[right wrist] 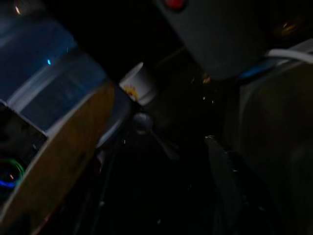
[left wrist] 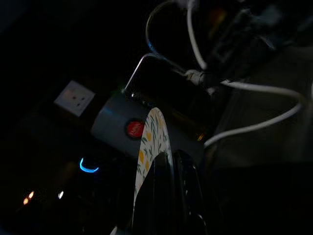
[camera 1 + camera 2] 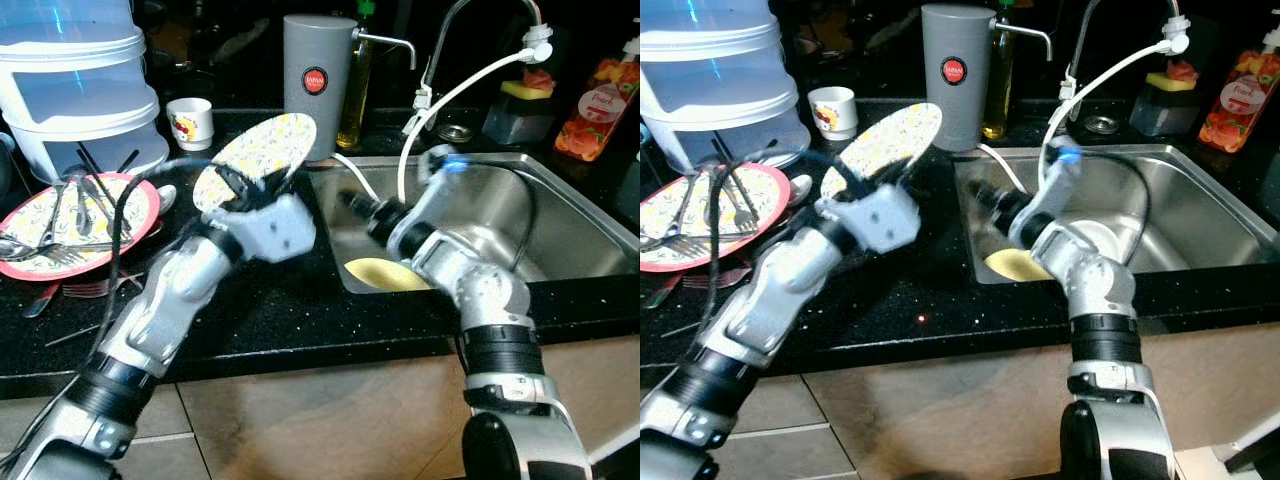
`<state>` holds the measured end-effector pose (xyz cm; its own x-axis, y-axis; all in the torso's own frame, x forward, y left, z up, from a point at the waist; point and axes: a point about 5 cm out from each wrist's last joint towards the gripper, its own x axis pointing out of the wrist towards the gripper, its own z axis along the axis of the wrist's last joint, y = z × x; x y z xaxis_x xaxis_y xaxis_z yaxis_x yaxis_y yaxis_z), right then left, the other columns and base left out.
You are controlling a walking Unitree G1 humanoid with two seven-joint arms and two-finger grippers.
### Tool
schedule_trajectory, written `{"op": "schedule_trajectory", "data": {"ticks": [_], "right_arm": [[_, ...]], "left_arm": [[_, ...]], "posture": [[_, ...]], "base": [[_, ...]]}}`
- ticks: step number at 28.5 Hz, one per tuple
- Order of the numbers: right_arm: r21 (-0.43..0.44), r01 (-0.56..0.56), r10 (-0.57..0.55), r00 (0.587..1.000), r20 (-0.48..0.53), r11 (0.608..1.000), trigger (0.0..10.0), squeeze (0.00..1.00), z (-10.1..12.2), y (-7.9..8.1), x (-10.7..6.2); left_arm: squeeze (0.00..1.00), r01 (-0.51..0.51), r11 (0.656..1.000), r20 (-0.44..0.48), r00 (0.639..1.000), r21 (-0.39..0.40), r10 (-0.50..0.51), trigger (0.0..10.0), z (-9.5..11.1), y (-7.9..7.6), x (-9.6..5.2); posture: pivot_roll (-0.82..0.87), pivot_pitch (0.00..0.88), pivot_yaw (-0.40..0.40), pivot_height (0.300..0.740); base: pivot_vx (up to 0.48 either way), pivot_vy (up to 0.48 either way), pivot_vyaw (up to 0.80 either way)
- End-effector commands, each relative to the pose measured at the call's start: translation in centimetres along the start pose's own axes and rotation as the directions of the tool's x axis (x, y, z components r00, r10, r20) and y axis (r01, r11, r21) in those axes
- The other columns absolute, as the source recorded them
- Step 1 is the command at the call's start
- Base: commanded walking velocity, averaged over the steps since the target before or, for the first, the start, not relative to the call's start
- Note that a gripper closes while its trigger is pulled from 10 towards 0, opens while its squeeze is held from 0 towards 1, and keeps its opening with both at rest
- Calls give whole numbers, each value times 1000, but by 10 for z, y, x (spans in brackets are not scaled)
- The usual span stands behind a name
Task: Kitchen organization
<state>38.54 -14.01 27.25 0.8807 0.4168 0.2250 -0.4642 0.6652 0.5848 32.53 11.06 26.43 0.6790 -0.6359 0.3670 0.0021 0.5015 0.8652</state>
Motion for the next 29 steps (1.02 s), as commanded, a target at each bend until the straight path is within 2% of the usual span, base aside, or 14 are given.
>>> {"op": "schedule_trajectory", "data": {"ticks": [1,5,6,8,12,18,21,26,29], "right_arm": [[42,1,-2,1000,25,999,10000,1000,6,2,2],[72,-8,7,1000,6,997,10000,1000,6,5,3],[66,-13,15,999,-33,998,10000,0,1,6,3],[66,-19,25,996,-84,998,10000,0,-7,9,4],[177,-57,69,996,-64,983,10000,0,-7,15,4],[192,-97,115,989,-89,977,10000,0,-9,21,4],[236,-96,112,992,-57,967,10000,0,-5,21,4],[236,-84,86,996,3,968,10000,0,5,19,4],[272,-95,87,995,41,958,10000,0,12,18,3]], "left_arm": [[0,69,996,54,996,49,-72,0,4,-9,-5],[0,89,994,81,992,67,-94,0,4,-12,-7],[0,94,993,87,991,73,-100,0,5,-13,-7],[0,107,990,109,987,91,-117,0,6,-15,-8],[0,120,987,114,985,102,-132,0,4,-16,-9],[0,133,986,117,983,102,-145,0,2,-18,-9],[0,132,986,110,984,101,-143,0,-1,-19,-8],[0,123,988,103,986,98,-133,0,-4,-18,-8],[0,115,989,101,987,91,-124,0,-5,-17,-8]], "posture": [[120,86,-29,740],[120,86,-29,740],[119,86,-26,740],[119,86,-26,740],[122,82,-27,740],[122,82,-27,740],[121,70,-27,740],[120,63,-26,740],[119,60,-26,740]], "base": [[0,0,0],[0,0,0],[0,0,0],[0,0,0],[0,0,0],[0,0,0],[0,0,0],[0,0,0],[0,0,0]]}}
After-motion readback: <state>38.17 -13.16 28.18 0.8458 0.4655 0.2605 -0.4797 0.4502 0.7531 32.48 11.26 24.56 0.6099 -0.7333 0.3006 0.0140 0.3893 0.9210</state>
